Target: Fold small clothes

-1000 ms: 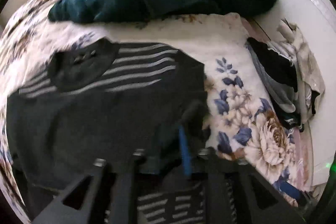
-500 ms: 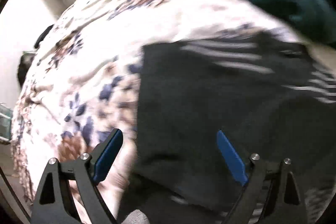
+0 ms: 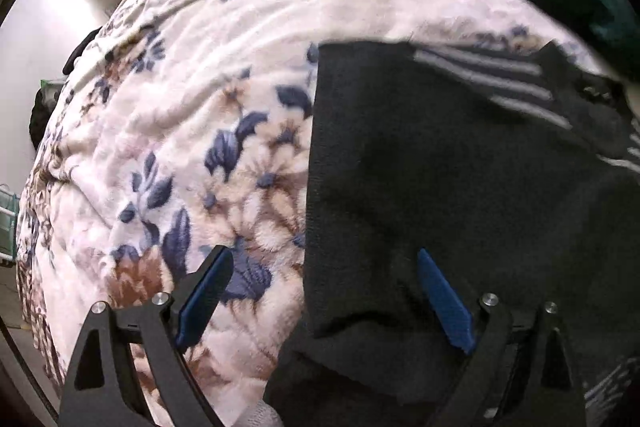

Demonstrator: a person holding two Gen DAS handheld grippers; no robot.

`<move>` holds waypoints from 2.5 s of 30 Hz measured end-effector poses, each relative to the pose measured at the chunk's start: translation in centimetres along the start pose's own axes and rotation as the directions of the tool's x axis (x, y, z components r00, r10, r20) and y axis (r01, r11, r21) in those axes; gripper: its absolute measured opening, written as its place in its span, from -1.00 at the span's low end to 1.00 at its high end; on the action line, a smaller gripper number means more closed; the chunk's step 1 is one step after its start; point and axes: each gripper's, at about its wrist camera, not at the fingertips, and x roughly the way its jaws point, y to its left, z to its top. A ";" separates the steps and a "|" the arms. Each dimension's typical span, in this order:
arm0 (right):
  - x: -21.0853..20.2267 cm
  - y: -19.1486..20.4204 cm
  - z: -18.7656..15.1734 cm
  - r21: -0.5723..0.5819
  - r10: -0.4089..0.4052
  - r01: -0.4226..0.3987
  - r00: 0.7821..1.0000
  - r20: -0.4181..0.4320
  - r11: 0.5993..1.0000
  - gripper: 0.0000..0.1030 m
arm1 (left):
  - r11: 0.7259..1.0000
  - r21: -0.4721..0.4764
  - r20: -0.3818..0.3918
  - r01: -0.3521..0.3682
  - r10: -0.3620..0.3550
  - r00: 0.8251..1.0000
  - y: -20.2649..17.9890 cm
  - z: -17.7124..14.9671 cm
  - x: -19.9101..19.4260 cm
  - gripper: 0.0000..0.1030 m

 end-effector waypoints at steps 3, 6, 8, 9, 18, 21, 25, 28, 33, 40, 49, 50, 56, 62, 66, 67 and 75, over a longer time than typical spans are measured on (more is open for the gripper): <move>-1.5 3.3 0.6 -0.034 0.121 -0.119 0.989 0.086 0.992 0.45 | 1.000 0.023 0.045 0.006 -0.007 0.999 -0.8 -0.2 -1.4 0.83; 1.3 6.4 0.7 -0.113 0.085 -0.081 0.996 0.036 0.990 0.45 | 0.998 0.057 -0.010 -0.007 0.007 1.000 -1.1 -0.7 0.7 0.83; 4.2 7.3 0.4 -0.172 -0.019 0.018 1.000 -0.008 0.985 0.35 | 0.999 0.049 -0.058 0.018 -0.015 0.998 -0.7 -1.3 2.8 0.87; 5.2 7.1 0.1 -0.189 -0.073 0.068 0.997 -0.017 0.980 0.29 | 0.998 0.016 -0.055 0.054 -0.053 0.997 -0.1 -1.5 3.2 0.94; 2.5 2.7 -0.1 -0.121 0.042 -0.049 0.997 -0.064 0.991 0.39 | 0.996 0.016 -0.029 0.092 -0.091 0.995 0.7 -2.4 -0.2 0.99; -2.2 0.9 -2.1 -0.089 0.107 -0.112 0.992 -0.062 0.990 0.40 | 0.990 0.044 0.005 0.131 -0.132 0.991 -0.8 -4.2 -4.9 0.99; -7.7 -2.9 -5.4 -0.104 0.104 -0.112 0.991 -0.080 0.988 0.48 | 0.962 0.140 -0.014 0.235 -0.236 0.972 -6.4 -9.6 -11.6 0.99; -10.7 -7.1 -7.4 -0.128 0.066 -0.078 0.994 -0.090 0.989 0.49 | 0.924 0.220 -0.090 0.312 -0.299 0.950 -12.4 -14.9 -15.3 0.99; -12.6 -14.6 -6.9 -0.176 0.039 -0.058 0.993 -0.110 0.983 0.49 | 0.866 0.282 -0.232 0.413 -0.356 0.905 -22.8 -25.2 -19.3 0.99; -9.9 -19.2 -2.9 -0.231 0.110 -0.149 0.978 -0.176 0.961 0.49 | 0.865 0.374 -0.343 0.336 -0.207 0.916 -35.4 -37.2 -19.6 0.97; -1.5 -13.7 2.4 -0.275 0.260 -0.339 0.922 -0.288 0.900 0.49 | 0.931 0.262 -0.248 0.256 -0.191 0.950 -33.8 -38.6 -17.9 -0.90; -0.4 -12.2 3.5 -0.276 0.282 -0.364 0.913 -0.294 0.890 0.49 | 0.934 0.234 -0.243 0.269 -0.211 0.947 -33.3 -38.4 -17.9 -0.92; 6.5 -3.7 10.0 -0.210 0.400 -0.481 0.854 -0.333 0.851 0.49 | 0.951 0.163 -0.218 0.264 -0.227 0.949 -30.9 -36.9 -18.4 -0.93; 9.3 1.9 12.7 -0.147 0.497 -0.570 0.795 -0.349 0.808 -0.07 | 0.959 0.076 -0.168 0.273 -0.257 0.952 -27.3 -35.8 -21.5 -0.93; 7.5 4.2 12.3 -0.232 0.458 -0.540 0.826 -0.329 0.809 -0.72 | 0.964 0.003 -0.120 0.266 -0.264 0.957 -24.6 -35.1 -23.5 -0.94; 6.9 4.7 12.2 -0.249 0.447 -0.531 0.834 -0.323 0.810 -0.72 | 0.965 -0.013 -0.105 0.263 -0.263 0.959 -24.3 -35.1 -23.9 -0.94; 2.8 6.9 11.8 -0.319 0.411 -0.495 0.862 -0.297 0.808 -0.77 | 0.970 -0.116 -0.025 0.216 -0.220 0.975 -19.0 -35.1 -25.7 -0.94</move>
